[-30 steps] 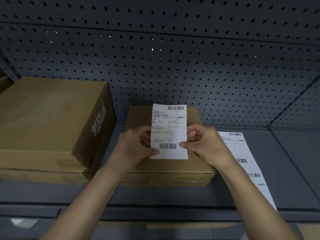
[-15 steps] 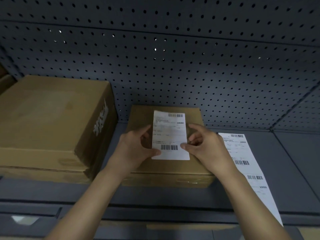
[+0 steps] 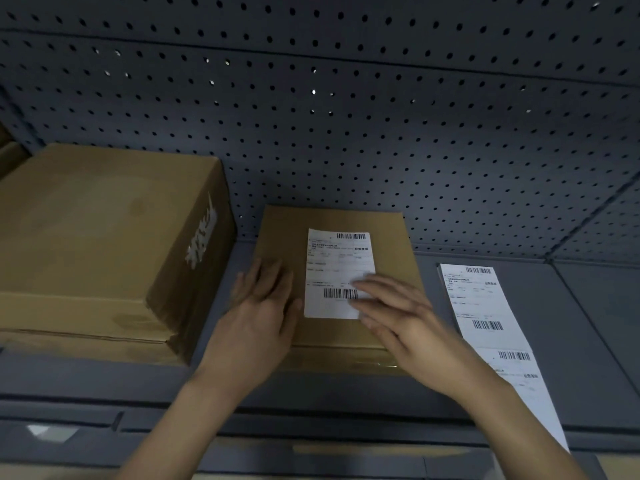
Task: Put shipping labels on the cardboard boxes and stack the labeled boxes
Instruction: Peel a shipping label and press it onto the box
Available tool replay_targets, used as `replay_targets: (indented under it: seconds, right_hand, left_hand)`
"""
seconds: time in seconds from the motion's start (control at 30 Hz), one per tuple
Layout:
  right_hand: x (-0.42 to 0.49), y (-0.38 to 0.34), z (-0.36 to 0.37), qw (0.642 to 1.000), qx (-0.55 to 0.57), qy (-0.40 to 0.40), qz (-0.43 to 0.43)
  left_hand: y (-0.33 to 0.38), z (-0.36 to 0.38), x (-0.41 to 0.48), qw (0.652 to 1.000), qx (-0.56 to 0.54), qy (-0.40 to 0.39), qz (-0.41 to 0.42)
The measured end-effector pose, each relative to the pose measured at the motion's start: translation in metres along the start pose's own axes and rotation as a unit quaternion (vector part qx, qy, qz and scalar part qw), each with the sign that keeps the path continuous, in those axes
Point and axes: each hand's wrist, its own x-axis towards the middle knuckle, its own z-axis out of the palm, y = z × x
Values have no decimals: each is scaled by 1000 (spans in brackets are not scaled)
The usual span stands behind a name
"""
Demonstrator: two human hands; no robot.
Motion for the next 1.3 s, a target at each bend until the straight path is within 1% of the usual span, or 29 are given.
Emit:
replay_targets:
  seconds: [0.17,0.33,0.4,0.5,0.57,0.67,0.8,0.87,0.93,1.0,1.07,1.1,1.17,1.2,1.23,1.3]
  right_hand:
    - [-7,2,-6,994,-64,-85,-24]
    - [-8,3,-10,988,-93,-115,-47]
    - [-8,3,-11,985,-105,-125,-49]
    - [-7,2,-14,979,-125,-151,-56]
    - [-1,4,-18,973,-127,-183,-58]
    - [19,12,-22,965,-110,-235,-42]
    - [59,31,-18,953,-121,-277,9]
    - [78,41,-14,951,-125,-279,38]
    - [90,49,-8,953,-123,-273,55]
    - [94,52,-5,953,-122,-269,61]
    - [95,50,-4,957,-119,-258,63]
    - [95,48,-5,960,-111,-248,66]
    - [90,39,-11,969,-72,-223,75]
    - [84,33,-15,974,-53,-210,70]
    - [75,25,-18,978,-44,-197,50]
    - [53,11,-20,981,-66,-180,-23]
  left_hand:
    - [-6,-1,0,999,29,-24,0]
    - [-11,-5,20,993,-35,-96,-64]
    - [-14,-4,23,989,-48,-119,-76]
    - [-16,0,22,989,-41,-124,-70]
    - [-19,2,22,989,-44,-125,-65]
    - [-20,2,22,989,-47,-126,-60]
    - [-20,0,23,989,-64,-122,-59]
    - [-21,0,22,988,-79,-118,-57]
    - [-22,0,21,984,-116,-119,-65]
    - [-24,3,20,973,-185,-108,-86]
    - [-24,6,19,951,-272,-76,-121]
    - [-24,6,19,933,-327,-54,-144]
    - [-23,6,18,882,-434,-19,-182]
    - [-21,5,19,866,-461,-14,-193]
    - [-21,5,19,858,-474,-12,-197]
    - [-22,6,20,849,-490,-10,-198]
